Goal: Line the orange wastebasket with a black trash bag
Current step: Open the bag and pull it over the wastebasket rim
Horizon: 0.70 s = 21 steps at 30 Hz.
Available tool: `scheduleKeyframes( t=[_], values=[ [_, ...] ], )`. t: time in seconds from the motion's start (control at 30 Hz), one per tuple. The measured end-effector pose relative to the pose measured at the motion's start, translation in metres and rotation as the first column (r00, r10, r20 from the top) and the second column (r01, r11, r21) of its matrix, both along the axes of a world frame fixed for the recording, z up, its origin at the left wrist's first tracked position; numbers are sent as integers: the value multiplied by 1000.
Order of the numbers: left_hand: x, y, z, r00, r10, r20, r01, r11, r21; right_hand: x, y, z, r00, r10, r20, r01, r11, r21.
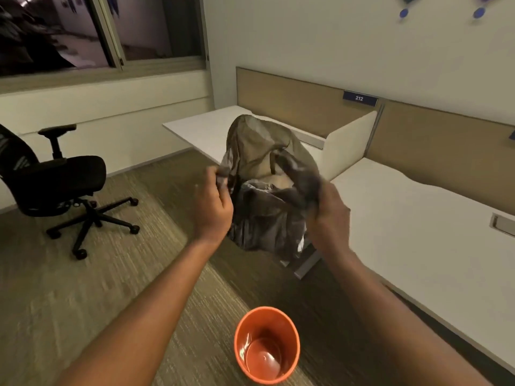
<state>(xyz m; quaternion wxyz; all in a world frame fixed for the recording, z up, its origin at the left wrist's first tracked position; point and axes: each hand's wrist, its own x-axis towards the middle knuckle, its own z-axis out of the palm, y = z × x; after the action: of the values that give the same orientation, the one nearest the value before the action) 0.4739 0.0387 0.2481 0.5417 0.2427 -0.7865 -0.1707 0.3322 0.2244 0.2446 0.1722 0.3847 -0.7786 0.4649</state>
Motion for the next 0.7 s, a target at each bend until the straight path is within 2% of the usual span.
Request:
scheduleKeyframes(
  t=[0.03, 0.07, 0.1, 0.13, 0.17, 0.2, 0.23, 0.27, 0.33, 0.4, 0.47, 0.53, 0.6, 0.63, 0.67, 0.7],
  values=[
    [5, 5, -33, 975, -50, 214, 37, 997, 63, 8, 8, -34, 999, 27, 34, -35, 966, 258],
    [14, 7, -71, 875, -129, 466, 40, 980, 195, 14, 17, -70, 992, 45, 120, -103, 839, 535],
    [26, 10, -110, 702, -237, 672, -16, 937, 348, 19, 30, -104, 970, 32, 242, -204, 648, 733],
    [42, 13, -141, 529, -346, 775, -100, 881, 462, 22, 42, -129, 938, -9, 347, -298, 494, 817],
    [57, 15, -164, 418, -413, 809, -161, 843, 514, 20, 53, -145, 912, -47, 408, -350, 431, 832],
    [67, 13, -176, 366, -429, 826, -210, 827, 522, 15, 60, -150, 896, -70, 439, -367, 439, 820],
    [72, 9, -177, 372, -417, 829, -251, 815, 522, 6, 61, -146, 887, -87, 453, -360, 483, 798],
    [71, 3, -170, 416, -387, 823, -280, 807, 521, -5, 57, -136, 882, -100, 461, -338, 548, 765],
    [54, -16, -141, 579, -287, 763, -301, 795, 527, -32, 39, -101, 873, -107, 477, -286, 680, 675],
    [29, -31, -95, 783, -165, 600, -259, 790, 555, -59, 17, -50, 886, -92, 455, -200, 808, 553],
    [10, -34, -50, 917, -59, 394, -185, 812, 553, -70, 2, -4, 923, -71, 379, -72, 934, 349],
    [3, -26, -22, 983, 7, 184, -97, 868, 488, -61, -1, 17, 960, -51, 276, 30, 996, 80],
    [11, -12, -23, 995, -25, 100, -14, 928, 374, -35, 5, 3, 983, -12, 184, 29, 995, -91],
    [18, -5, -41, 989, -68, 132, 20, 941, 337, -19, 11, -21, 981, 30, 193, -18, 998, -63],
    [29, 3, -68, 969, -123, 216, 36, 929, 369, -4, 20, -54, 972, 83, 221, -104, 991, 85],
    [44, 12, -100, 921, -203, 331, 27, 883, 468, 13, 31, -93, 962, 134, 237, -215, 906, 365]
  ],
)
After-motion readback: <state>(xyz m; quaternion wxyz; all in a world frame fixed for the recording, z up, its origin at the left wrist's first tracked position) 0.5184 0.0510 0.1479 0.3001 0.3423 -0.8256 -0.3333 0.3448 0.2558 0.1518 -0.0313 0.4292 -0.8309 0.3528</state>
